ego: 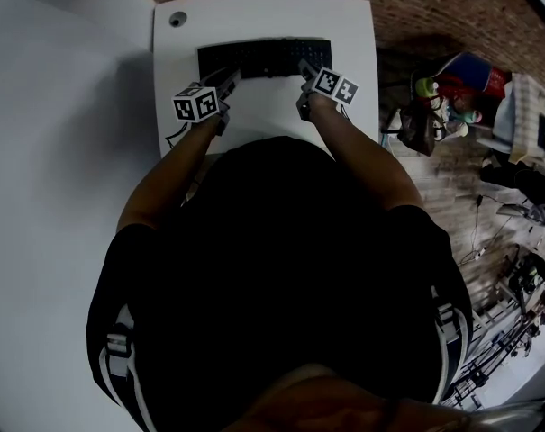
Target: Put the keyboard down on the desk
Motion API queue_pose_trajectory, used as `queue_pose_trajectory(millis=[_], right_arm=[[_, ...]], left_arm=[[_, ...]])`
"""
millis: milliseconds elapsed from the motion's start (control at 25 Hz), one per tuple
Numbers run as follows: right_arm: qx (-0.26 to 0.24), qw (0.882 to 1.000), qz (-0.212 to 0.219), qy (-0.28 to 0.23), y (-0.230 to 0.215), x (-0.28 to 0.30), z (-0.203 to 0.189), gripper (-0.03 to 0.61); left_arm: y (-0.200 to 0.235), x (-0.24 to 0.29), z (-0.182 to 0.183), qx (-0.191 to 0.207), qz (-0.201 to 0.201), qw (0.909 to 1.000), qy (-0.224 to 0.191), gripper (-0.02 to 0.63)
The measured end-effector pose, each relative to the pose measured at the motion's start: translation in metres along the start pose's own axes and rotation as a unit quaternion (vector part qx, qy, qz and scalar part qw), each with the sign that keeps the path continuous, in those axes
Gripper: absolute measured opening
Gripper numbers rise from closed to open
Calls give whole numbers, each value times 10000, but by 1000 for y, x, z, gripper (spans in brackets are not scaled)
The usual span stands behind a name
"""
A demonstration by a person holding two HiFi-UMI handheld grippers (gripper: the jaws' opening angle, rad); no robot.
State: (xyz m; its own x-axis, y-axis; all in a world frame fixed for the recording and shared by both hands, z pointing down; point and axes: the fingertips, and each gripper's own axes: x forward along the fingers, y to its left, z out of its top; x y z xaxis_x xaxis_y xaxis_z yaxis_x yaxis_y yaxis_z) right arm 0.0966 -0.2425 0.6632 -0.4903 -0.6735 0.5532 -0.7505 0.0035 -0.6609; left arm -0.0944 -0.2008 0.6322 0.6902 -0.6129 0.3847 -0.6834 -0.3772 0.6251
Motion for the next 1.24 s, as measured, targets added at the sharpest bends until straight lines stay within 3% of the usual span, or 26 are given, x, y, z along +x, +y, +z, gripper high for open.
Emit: queue_pose_trajectory(millis=[400, 560, 760, 1240], right_arm=[[-1658, 9853, 59, -418, 16, -16, 27, 48], [-1978, 9786, 137, -557, 27, -22, 32, 48], [-2520, 9647, 294, -705, 44, -25, 33, 46], [-3246, 9358, 707, -1183, 86, -40, 43, 44]], left_arm=[[0, -12, 19, 466, 125, 9985, -245, 46], [-3, -18, 25, 700, 177, 9968, -334, 38], [-20, -24, 37, 1443, 150, 9885, -433, 32], [-32, -28, 50, 1583, 133, 9854, -610, 25]])
